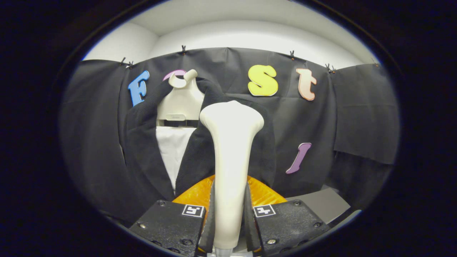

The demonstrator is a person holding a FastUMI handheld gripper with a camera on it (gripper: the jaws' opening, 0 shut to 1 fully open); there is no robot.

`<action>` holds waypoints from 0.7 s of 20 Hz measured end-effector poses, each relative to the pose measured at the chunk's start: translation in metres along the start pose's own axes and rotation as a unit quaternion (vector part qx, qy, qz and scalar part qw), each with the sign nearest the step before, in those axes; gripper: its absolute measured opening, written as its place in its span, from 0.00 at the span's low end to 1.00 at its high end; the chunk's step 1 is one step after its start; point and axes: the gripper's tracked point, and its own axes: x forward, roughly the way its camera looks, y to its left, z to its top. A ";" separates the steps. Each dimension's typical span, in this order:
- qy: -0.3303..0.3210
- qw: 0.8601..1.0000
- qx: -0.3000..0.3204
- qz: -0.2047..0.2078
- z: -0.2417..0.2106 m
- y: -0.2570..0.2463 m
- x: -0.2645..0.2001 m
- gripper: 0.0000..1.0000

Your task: Iron the clothes twice with a garment steamer, once on the left side and once on the right side.

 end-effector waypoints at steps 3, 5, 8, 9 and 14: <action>0.002 1.000 0.000 0.004 -0.011 0.001 0.004 0.37; 0.005 1.000 0.003 0.002 -0.024 -0.001 0.002 0.37; 0.018 1.000 0.011 0.002 -0.049 -0.005 -0.008 0.37; 0.024 1.000 0.012 0.003 -0.058 -0.007 -0.006 0.37; 0.046 0.999 0.015 0.007 -0.093 -0.002 -0.006 0.37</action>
